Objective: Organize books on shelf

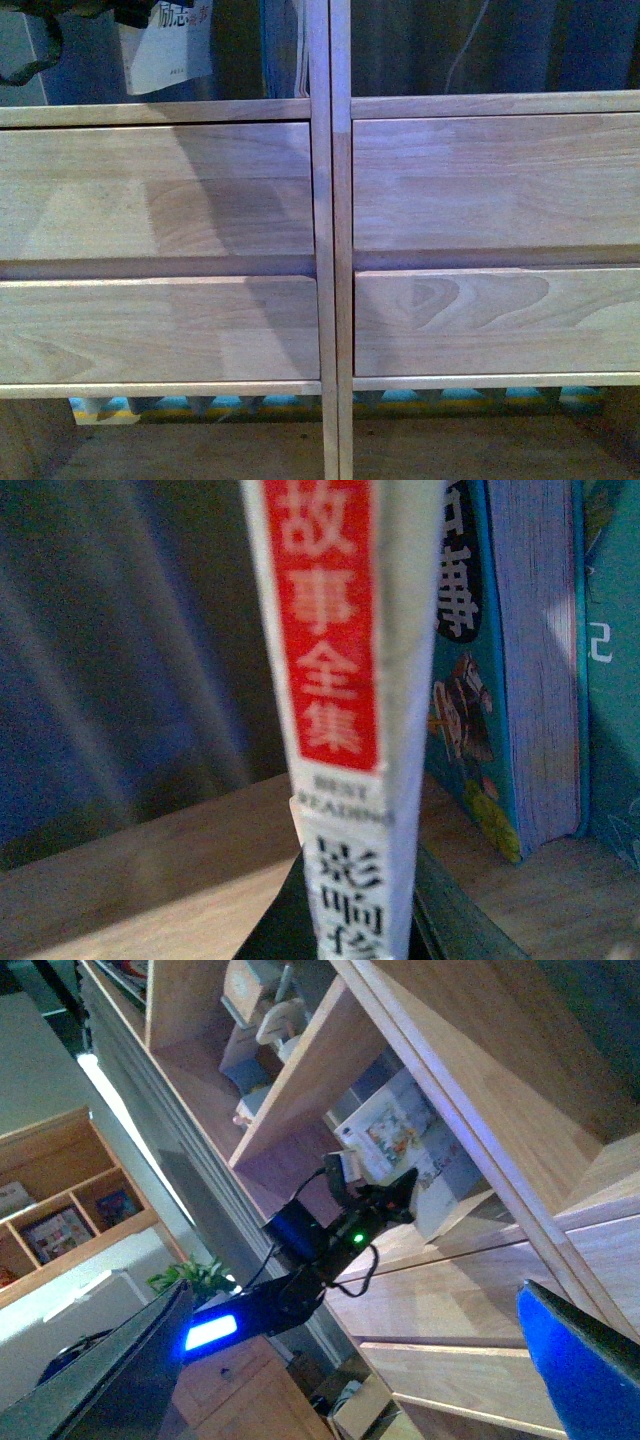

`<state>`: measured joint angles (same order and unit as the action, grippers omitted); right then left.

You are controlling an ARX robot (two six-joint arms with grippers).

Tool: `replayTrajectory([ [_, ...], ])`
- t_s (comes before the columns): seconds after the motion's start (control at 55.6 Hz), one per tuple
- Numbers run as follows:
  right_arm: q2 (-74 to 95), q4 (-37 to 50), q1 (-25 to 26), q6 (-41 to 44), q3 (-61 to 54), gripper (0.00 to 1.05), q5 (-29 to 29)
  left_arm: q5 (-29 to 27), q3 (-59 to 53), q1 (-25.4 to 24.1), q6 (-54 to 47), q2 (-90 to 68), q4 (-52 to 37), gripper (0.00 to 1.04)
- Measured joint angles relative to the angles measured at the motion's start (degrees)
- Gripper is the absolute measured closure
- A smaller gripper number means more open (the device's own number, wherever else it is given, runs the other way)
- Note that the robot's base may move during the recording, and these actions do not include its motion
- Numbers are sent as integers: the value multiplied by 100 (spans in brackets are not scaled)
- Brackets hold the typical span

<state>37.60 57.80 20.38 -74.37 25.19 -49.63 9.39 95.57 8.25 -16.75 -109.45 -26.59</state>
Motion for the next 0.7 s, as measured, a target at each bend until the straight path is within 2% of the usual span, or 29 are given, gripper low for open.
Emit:
replayTrajectory([
  [0.324, -262, -240, -313, 24, -116, 7, 63, -588, 1611, -2, 13, -1036, 680, 98],
  [0.468, -372, -476, -549, 118, -120, 7, 197, -664, 2164, -2, 129, -1412, 988, 98],
  [0.702, -603, -782, -822, 308, -120, 7, 317, -883, 2433, 155, 225, -1541, 1178, 98],
])
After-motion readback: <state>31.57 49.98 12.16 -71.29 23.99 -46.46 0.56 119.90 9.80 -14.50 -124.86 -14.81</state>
